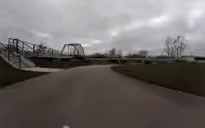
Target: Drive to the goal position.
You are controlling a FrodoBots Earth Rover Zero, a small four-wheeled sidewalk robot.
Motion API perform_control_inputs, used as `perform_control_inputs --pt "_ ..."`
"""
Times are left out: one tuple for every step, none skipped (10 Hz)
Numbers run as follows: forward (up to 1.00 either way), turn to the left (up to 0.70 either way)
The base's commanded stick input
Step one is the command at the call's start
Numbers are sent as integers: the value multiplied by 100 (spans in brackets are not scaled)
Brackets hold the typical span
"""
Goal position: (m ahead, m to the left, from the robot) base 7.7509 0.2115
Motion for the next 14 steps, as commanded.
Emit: perform_control_inputs --pt "100 40" --pt "100 40" --pt "100 36" --pt "100 20" --pt "100 0" --pt "100 0" --pt "100 0" --pt "100 0" --pt "100 1" --pt "100 1" --pt "100 0" --pt "100 0" --pt "100 0" --pt "100 0"
